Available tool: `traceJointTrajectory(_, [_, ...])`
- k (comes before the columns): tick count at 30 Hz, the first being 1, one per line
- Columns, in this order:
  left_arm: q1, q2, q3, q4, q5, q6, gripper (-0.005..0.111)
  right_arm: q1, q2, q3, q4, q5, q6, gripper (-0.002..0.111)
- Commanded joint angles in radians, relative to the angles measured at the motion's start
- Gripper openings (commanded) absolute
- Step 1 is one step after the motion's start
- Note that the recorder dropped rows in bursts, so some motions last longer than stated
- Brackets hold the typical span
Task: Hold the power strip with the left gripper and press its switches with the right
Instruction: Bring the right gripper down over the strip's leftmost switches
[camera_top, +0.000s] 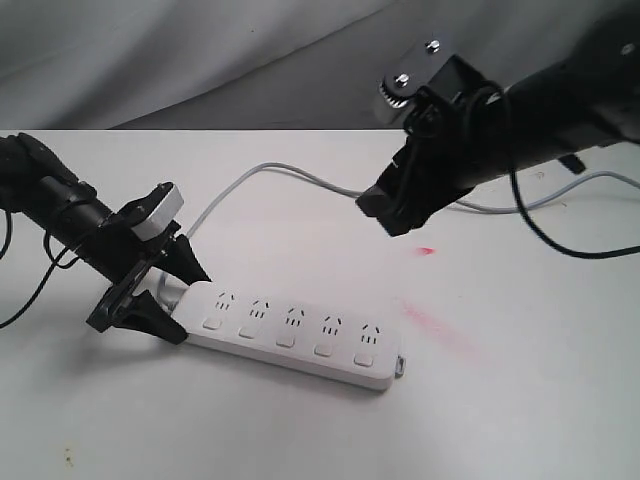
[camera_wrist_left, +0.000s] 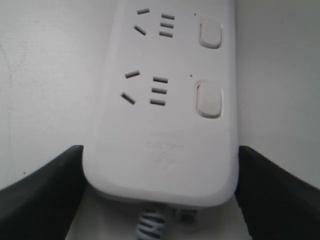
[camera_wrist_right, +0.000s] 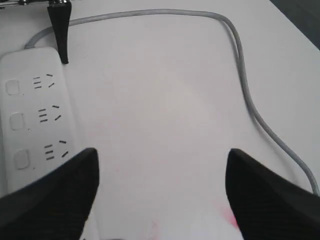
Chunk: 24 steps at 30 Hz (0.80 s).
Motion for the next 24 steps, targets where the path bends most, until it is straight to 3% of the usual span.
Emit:
traceJointTrajectory(1, [-0.007, 0.015, 0.015, 0.072, -0.024, -0.017, 0.045, 0.084, 0.072, -0.007, 0.008, -0.133, -0.012, 0.073])
traceJointTrajectory(11, [-0.007, 0.015, 0.015, 0.072, -0.024, -0.017, 0.045, 0.184, 0.148, -0.019, 0.069, -0.252, -0.012, 0.075])
traceJointTrajectory(19, [-0.007, 0.015, 0.015, 0.072, -0.024, -0.017, 0.045, 0.202, 0.317, -0.246, 0.146, -0.031, -0.012, 0.075])
traceJointTrajectory(24, [-0.007, 0.015, 0.015, 0.072, -0.024, -0.017, 0.045, 0.244, 0.404, -0.337, 0.139, -0.004, -0.034, 0.075])
